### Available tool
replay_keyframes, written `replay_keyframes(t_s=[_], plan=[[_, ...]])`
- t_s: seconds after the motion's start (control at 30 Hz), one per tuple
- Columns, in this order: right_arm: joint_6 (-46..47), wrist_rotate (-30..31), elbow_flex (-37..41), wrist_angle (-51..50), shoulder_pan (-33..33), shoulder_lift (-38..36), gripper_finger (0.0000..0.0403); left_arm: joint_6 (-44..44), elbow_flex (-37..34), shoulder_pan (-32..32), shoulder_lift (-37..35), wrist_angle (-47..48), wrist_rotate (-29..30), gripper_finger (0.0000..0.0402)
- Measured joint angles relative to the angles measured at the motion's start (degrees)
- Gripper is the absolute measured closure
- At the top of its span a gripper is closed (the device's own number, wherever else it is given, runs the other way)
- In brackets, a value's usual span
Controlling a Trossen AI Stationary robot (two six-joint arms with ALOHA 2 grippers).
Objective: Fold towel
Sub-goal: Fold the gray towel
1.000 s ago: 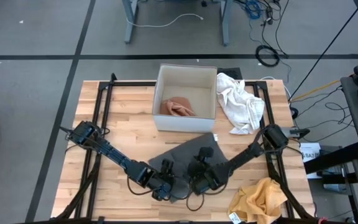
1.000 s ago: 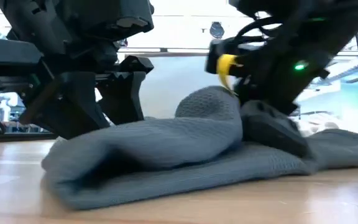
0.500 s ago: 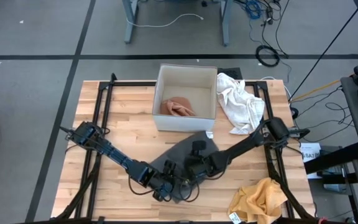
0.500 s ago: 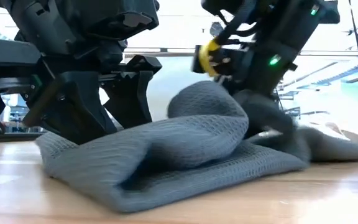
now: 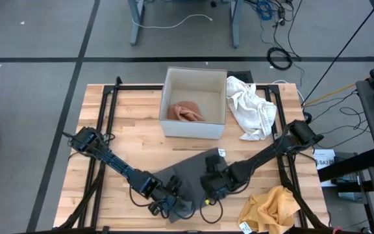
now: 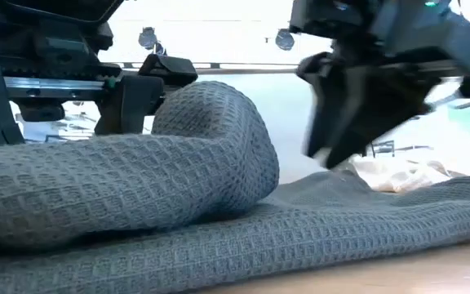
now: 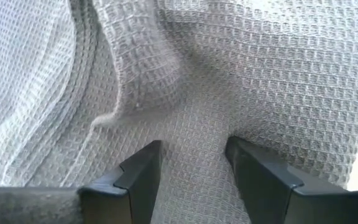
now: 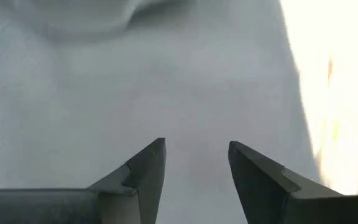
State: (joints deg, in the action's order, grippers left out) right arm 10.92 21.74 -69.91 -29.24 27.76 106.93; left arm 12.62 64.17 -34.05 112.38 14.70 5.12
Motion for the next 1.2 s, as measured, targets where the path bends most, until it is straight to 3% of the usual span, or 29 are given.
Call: replay_keyframes(t_s=[0.27, 1.2], plan=[[-13.13, -2.12, -0.02, 13.74, -3.67, 3.92, 0.0234, 1.55, -0.08, -0.21, 0.02, -0.32, 1.18, 0.02], [-23.47, -13.04, -0.08, 40.68, -11.2, 12.47, 0.0234, 4.67, -0.21, -0.18, 0.02, -1.24, 4.61, 0.02]])
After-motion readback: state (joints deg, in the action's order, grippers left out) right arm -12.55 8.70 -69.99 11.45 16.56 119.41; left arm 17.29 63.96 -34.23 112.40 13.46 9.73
